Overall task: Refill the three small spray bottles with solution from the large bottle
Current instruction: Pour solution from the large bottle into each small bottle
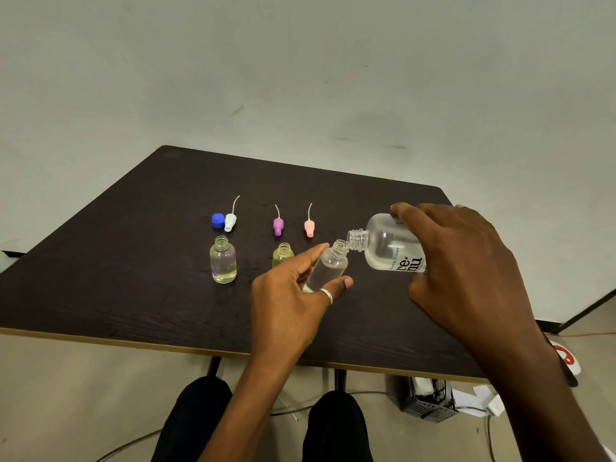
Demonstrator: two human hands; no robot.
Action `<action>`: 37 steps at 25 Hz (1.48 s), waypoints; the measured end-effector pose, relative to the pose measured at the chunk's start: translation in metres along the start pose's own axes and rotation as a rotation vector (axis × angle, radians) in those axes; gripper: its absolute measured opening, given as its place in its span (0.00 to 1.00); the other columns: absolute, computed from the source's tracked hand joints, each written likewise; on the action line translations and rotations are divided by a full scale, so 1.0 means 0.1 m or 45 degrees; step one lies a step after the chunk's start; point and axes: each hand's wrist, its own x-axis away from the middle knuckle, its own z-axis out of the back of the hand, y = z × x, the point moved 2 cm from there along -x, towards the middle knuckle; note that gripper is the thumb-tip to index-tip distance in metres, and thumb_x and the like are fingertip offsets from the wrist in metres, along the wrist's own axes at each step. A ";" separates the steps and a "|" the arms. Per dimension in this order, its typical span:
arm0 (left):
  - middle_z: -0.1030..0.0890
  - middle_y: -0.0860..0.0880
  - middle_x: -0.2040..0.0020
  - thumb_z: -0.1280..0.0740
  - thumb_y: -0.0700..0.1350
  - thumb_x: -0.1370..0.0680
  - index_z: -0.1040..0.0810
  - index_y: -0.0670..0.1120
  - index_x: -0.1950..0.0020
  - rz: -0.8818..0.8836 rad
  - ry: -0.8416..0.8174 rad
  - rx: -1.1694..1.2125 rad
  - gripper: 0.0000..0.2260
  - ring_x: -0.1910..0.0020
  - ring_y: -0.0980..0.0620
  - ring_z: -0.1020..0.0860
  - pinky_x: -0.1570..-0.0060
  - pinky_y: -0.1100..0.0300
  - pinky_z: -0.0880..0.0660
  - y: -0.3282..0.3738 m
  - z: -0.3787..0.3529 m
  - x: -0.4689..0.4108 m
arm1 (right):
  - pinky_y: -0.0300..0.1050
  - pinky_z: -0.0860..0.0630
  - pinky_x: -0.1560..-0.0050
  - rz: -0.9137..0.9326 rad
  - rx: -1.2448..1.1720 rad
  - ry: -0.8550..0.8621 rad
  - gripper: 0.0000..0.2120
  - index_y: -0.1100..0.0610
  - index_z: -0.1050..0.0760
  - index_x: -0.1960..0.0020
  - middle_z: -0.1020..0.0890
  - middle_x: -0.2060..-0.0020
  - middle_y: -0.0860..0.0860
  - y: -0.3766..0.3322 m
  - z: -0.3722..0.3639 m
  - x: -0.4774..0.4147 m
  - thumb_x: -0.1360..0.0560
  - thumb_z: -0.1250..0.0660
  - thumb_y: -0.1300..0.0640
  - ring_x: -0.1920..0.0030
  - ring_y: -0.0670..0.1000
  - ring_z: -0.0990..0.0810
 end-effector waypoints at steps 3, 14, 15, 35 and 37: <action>0.20 0.69 0.53 0.20 0.50 0.32 0.23 0.65 0.43 -0.017 0.001 0.007 0.22 0.50 0.67 0.19 0.54 0.76 0.26 0.00 0.00 0.00 | 0.55 0.28 0.41 0.015 0.011 0.021 0.38 0.51 0.31 0.30 0.22 0.42 0.52 0.00 0.00 0.00 0.39 0.25 0.61 0.42 0.59 0.25; 0.21 0.70 0.51 0.20 0.50 0.32 0.24 0.64 0.41 0.004 -0.003 0.019 0.24 0.51 0.73 0.21 0.55 0.78 0.28 0.00 0.00 0.01 | 0.55 0.28 0.40 0.012 -0.020 -0.017 0.39 0.51 0.32 0.29 0.22 0.40 0.53 0.01 0.00 0.00 0.38 0.24 0.59 0.40 0.58 0.26; 0.22 0.70 0.51 0.21 0.50 0.32 0.24 0.64 0.41 0.007 -0.002 0.019 0.24 0.51 0.73 0.21 0.55 0.78 0.28 0.00 0.00 0.01 | 0.55 0.28 0.40 0.012 -0.026 -0.021 0.39 0.51 0.32 0.29 0.23 0.40 0.53 0.01 0.01 0.00 0.38 0.24 0.59 0.40 0.58 0.26; 0.15 0.60 0.46 0.21 0.50 0.31 0.18 0.55 0.37 0.062 0.021 0.115 0.23 0.47 0.65 0.19 0.54 0.74 0.24 0.01 -0.01 -0.03 | 0.30 0.31 0.60 -0.077 -0.451 -0.104 0.36 0.48 0.33 0.34 0.22 0.50 0.44 0.03 -0.06 -0.03 0.38 0.22 0.45 0.56 0.44 0.25; 0.15 0.59 0.47 0.20 0.50 0.31 0.18 0.54 0.37 0.077 0.018 0.123 0.23 0.47 0.64 0.18 0.53 0.73 0.24 -0.02 -0.05 -0.05 | 0.26 0.35 0.61 -0.116 -0.505 -0.108 0.36 0.47 0.33 0.35 0.24 0.52 0.42 0.06 -0.05 -0.04 0.38 0.22 0.43 0.57 0.42 0.26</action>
